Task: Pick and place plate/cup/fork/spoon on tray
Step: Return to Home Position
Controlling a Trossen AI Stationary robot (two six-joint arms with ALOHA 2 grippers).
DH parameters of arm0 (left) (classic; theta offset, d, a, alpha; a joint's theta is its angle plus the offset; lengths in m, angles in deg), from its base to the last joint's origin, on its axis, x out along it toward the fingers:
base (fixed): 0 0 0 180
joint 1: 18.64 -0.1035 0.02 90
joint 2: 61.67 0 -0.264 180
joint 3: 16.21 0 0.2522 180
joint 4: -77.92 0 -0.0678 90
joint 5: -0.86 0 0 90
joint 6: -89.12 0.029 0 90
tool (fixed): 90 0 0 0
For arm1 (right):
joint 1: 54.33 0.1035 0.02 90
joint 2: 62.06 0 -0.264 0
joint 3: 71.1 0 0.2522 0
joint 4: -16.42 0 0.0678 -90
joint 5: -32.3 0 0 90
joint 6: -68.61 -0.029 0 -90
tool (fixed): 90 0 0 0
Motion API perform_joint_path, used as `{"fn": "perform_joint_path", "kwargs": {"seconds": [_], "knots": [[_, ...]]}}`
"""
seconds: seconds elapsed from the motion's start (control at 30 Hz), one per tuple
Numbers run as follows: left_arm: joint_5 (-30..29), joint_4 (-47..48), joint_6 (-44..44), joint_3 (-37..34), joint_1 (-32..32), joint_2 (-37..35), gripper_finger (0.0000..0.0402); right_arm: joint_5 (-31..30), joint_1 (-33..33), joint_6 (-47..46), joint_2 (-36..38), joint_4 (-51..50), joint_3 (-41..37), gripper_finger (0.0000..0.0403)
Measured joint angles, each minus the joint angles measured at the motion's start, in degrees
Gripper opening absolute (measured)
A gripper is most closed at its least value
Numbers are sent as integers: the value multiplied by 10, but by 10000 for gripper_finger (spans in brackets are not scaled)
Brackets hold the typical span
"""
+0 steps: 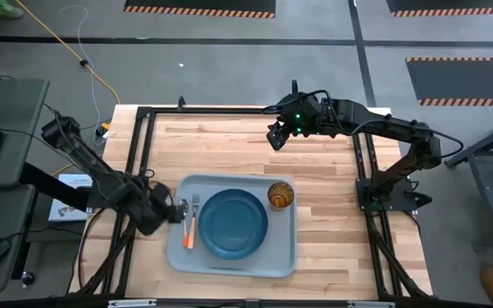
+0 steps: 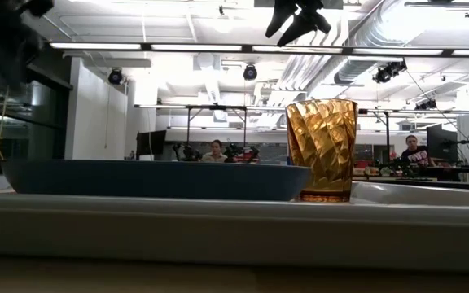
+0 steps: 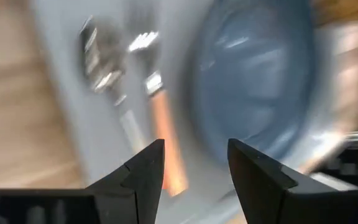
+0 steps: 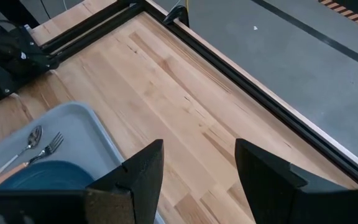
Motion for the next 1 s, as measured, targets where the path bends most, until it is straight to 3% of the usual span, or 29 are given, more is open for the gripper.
{"fn": "perform_joint_path", "kwargs": {"seconds": [0.13,0.27,0.37,0.57,0.67,0.83,1.0], "knots": [[-68,-28,109,0,-49,-88,168,0,0,0,0,2,0,190],[-84,-139,314,1,-149,-146,150,3,0,0,0,5,0,190],[-6,-240,469,2,-259,-150,114,5,0,-2,0,8,0,190],[292,-349,684,0,-513,-122,13,23,0,-4,0,8,0,190],[404,-385,730,1,-617,-127,11,44,0,8,0,-1,0,190],[427,-378,795,1,-677,-169,2,49,0,12,0,-62,0,190],[368,-351,824,1,-657,-207,1,61,0,-9,0,-104,0,183]]}}
